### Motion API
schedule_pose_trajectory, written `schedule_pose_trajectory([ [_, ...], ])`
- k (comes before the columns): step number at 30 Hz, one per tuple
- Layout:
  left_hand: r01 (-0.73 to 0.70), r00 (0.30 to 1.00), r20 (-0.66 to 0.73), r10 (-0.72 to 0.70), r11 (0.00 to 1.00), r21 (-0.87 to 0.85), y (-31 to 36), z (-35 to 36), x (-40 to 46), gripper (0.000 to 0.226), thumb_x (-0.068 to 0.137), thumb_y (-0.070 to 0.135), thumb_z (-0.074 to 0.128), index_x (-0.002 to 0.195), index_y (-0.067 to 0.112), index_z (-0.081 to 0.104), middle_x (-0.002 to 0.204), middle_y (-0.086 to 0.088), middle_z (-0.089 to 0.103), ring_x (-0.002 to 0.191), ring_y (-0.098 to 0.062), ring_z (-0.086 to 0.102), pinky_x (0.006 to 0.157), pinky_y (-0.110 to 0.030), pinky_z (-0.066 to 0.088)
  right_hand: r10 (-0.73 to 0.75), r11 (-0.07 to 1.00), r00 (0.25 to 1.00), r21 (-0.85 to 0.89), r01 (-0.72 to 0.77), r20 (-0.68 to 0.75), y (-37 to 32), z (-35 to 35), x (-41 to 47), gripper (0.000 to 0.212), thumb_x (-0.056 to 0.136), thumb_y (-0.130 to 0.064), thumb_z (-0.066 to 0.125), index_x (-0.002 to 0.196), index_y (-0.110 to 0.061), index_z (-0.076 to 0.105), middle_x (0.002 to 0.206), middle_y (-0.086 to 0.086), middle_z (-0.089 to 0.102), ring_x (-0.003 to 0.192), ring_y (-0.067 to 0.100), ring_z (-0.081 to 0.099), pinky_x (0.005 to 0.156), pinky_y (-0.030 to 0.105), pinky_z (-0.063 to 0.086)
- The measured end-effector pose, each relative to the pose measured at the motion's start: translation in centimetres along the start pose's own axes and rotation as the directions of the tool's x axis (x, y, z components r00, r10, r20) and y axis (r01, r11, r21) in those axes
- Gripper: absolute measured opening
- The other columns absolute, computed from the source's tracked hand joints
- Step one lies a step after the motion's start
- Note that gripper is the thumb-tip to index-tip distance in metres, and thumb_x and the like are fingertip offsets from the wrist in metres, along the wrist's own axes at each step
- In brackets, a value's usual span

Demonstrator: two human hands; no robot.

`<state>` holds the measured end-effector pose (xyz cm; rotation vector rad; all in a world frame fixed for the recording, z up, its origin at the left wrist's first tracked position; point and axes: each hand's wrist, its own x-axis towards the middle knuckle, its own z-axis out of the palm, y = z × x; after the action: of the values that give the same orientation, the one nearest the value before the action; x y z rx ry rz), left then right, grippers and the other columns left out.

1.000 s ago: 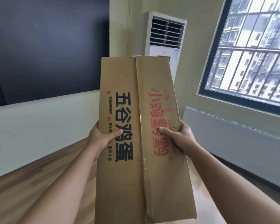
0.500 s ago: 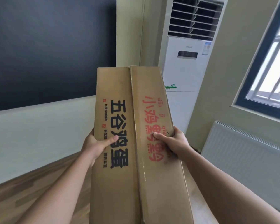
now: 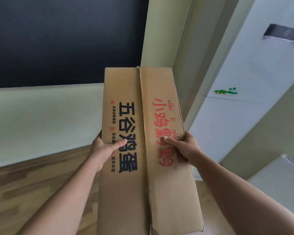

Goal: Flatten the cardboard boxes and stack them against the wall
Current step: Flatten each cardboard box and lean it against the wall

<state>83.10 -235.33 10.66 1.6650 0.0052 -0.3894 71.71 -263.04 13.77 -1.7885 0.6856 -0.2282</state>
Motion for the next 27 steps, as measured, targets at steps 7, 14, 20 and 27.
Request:
schedule_pose_trajectory([
  [7,0.149,0.987,-0.06,-0.149,0.989,-0.002,-2.2,5.3,15.0,0.108,0.046,0.053,0.092,0.139,0.015,0.053,0.124,-0.003,0.067,0.117,-0.027,0.06,0.105,-0.049,0.049,0.148,0.988,0.982,-0.063,-0.141,0.118,2.5,2.0,18.8,0.074,0.056,-0.05,0.102,0.117,-0.027,0.067,0.102,-0.001,0.083,0.088,0.021,0.082,0.083,0.048,0.067],
  [14,0.295,0.944,-0.142,-0.297,0.955,-0.033,-7.8,11.1,28.2,0.092,0.059,0.037,0.095,0.137,0.013,0.051,0.118,0.0,0.067,0.109,-0.023,0.06,0.106,-0.047,0.047,0.258,0.965,0.928,-0.117,-0.234,0.27,9.3,4.9,36.0,0.073,0.061,-0.042,0.101,0.122,-0.021,0.067,0.103,0.001,0.083,0.088,0.021,0.082,0.084,0.048,0.066],
  [20,0.382,0.892,-0.237,-0.385,0.922,-0.061,-19.2,16.5,39.8,0.072,0.057,0.034,0.099,0.12,0.02,0.068,0.104,0.001,0.08,0.097,-0.016,0.074,0.084,-0.035,0.06,0.362,0.931,0.855,-0.198,-0.307,0.372,21.0,8.9,51.4,0.072,0.064,-0.041,0.098,0.125,-0.025,0.064,0.105,0.001,0.083,0.09,0.023,0.082,0.083,0.047,0.066],
  [27,0.483,0.835,-0.245,-0.492,0.87,-0.099,-34.5,21.2,51.2,0.067,0.063,0.031,0.098,0.121,0.023,0.065,0.106,0.002,0.078,0.099,-0.019,0.073,0.078,-0.034,0.058,0.428,0.895,0.833,-0.293,-0.337,0.351,36.6,14.9,62.9,0.073,0.07,-0.053,0.093,0.13,-0.026,0.062,0.112,0.0,0.08,0.098,0.026,0.079,0.092,0.053,0.063],
])
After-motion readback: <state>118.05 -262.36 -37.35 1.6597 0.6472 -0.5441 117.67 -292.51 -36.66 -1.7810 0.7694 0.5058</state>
